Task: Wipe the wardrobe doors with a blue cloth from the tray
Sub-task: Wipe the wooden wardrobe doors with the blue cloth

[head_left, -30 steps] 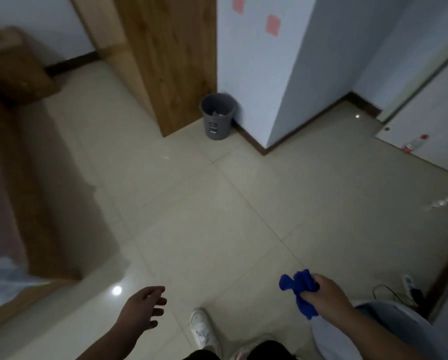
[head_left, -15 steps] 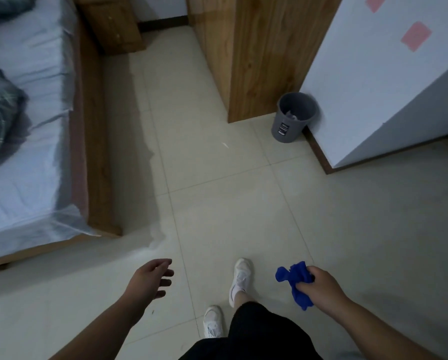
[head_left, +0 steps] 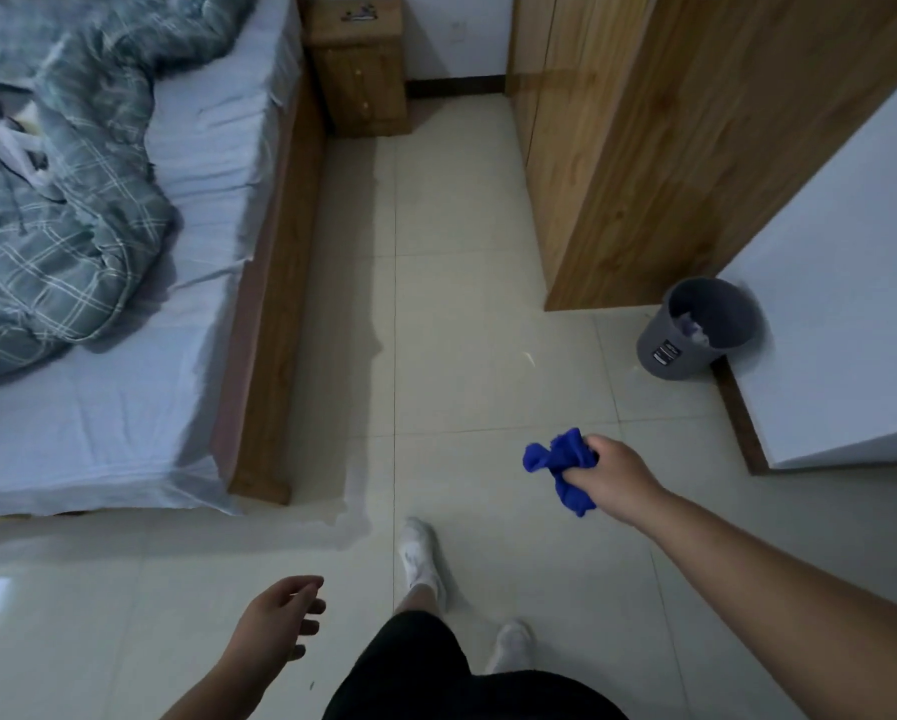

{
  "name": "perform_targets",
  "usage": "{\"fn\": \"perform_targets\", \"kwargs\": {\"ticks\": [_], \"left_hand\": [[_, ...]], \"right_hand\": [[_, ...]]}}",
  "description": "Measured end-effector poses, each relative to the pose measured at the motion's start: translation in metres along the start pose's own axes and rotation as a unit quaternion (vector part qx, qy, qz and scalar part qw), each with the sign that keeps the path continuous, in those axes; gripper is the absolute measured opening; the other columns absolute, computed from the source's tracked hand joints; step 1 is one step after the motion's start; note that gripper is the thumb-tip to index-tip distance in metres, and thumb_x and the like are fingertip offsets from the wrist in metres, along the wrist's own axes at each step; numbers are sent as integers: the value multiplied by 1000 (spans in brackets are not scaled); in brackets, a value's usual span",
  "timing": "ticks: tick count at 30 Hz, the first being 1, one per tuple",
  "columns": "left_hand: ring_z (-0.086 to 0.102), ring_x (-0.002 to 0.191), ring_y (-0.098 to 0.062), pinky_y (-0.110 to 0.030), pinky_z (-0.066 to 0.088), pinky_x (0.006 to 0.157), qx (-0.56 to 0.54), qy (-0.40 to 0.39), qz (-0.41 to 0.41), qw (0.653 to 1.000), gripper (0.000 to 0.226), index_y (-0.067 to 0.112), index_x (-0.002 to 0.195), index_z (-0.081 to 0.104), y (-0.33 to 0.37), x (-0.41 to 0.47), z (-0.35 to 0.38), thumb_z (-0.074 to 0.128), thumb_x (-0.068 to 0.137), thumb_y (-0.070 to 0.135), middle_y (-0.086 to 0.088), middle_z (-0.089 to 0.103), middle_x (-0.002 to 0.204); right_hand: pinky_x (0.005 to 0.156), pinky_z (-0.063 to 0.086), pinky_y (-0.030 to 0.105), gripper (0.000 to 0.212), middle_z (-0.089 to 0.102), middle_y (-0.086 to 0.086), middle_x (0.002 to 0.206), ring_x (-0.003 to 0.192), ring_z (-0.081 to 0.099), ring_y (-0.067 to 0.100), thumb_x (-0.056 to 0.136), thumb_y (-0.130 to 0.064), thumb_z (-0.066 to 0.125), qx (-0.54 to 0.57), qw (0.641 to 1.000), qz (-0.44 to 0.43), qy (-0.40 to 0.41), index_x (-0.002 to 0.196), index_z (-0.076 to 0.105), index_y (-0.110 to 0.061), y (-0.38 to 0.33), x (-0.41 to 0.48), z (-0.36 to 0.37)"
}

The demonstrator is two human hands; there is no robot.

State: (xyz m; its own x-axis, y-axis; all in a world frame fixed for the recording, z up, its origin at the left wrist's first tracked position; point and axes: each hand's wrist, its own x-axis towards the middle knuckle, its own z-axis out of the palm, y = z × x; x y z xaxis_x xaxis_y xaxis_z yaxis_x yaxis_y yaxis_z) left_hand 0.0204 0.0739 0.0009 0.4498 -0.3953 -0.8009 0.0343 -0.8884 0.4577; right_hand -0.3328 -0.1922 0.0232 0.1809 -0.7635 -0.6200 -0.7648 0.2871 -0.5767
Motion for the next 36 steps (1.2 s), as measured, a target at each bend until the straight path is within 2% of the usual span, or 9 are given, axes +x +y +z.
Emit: {"fn": "perform_targets", "kwargs": {"ticks": [2, 5, 10, 13, 17, 22, 29, 32, 36], "left_hand": [[67, 78, -27, -34, 49, 66, -7, -4, -2, 1000, 18, 21, 107, 76, 24, 25, -2, 58, 105, 22, -10, 77, 96], [66, 79, -27, -34, 48, 67, -9, -17, 19, 1000, 18, 19, 110, 74, 76, 68, -7, 56, 106, 22, -13, 76, 100], [64, 80, -24, -32, 47, 64, 55, -65, 77, 993, 19, 18, 112, 72, 184, 128, -21, 54, 106, 20, -11, 74, 99], [68, 89, -25, -30, 52, 68, 98, -89, 120, 984, 19, 23, 116, 68, 262, 154, -34, 51, 108, 24, -7, 73, 103], [68, 91, -27, -35, 53, 73, 84, -90, 160, 979, 19, 23, 116, 68, 360, 192, -40, 51, 109, 25, -8, 73, 105], [70, 87, -25, -32, 54, 68, 67, -73, 177, 979, 17, 26, 112, 69, 456, 247, -39, 53, 108, 26, -6, 74, 102], [74, 81, -19, -26, 55, 59, 56, -48, 121, 990, 16, 33, 108, 73, 513, 296, -41, 58, 104, 33, 4, 79, 92], [72, 77, -21, -28, 53, 57, 42, -46, 86, 994, 16, 28, 109, 74, 520, 315, -45, 58, 105, 30, -3, 79, 92], [67, 70, -20, -30, 48, 54, 25, -31, 50, 998, 17, 22, 107, 74, 542, 350, -59, 57, 106, 23, -9, 76, 93]], "right_hand": [[47, 45, 14, 13, 71, -24, 71, 61, 68, -2, 78, -22, 66, 20, 1000, -6, 13, 88, 65, -31, -30, 35, -8], [55, 47, 19, 17, 73, -16, 77, 70, 70, 2, 76, -24, 68, 36, 999, 2, 28, 91, 67, -33, -61, 76, -12], [60, 52, 24, 19, 74, -15, 86, 73, 70, 2, 78, -21, 66, 15, 998, 57, 29, 94, 68, -32, -79, 113, -19], [55, 48, 20, 13, 73, -12, 78, 67, 69, 2, 79, -23, 67, -2, 995, 90, 31, 89, 65, -31, -79, 127, -26], [52, 43, 15, 9, 73, -14, 71, 63, 67, -2, 81, -26, 70, -18, 992, 121, 17, 87, 65, -29, -74, 152, -43], [68, 50, 30, 10, 72, -4, 85, 77, 68, 12, 84, -24, 70, -19, 987, 158, 2, 93, 64, -23, -81, 221, -74], [63, 49, 28, 7, 73, -3, 77, 73, 70, 13, 81, -27, 67, -1, 996, 89, -5, 86, 66, -23, -184, 352, -144], [58, 51, 26, 6, 73, -1, 72, 68, 70, 11, 78, -24, 65, -12, 999, 45, -12, 84, 66, -23, -254, 413, -175], [66, 54, 29, 20, 75, -6, 88, 81, 71, 11, 79, -20, 69, 8, 1000, 1, 11, 99, 70, -24, -340, 495, -202]]}}
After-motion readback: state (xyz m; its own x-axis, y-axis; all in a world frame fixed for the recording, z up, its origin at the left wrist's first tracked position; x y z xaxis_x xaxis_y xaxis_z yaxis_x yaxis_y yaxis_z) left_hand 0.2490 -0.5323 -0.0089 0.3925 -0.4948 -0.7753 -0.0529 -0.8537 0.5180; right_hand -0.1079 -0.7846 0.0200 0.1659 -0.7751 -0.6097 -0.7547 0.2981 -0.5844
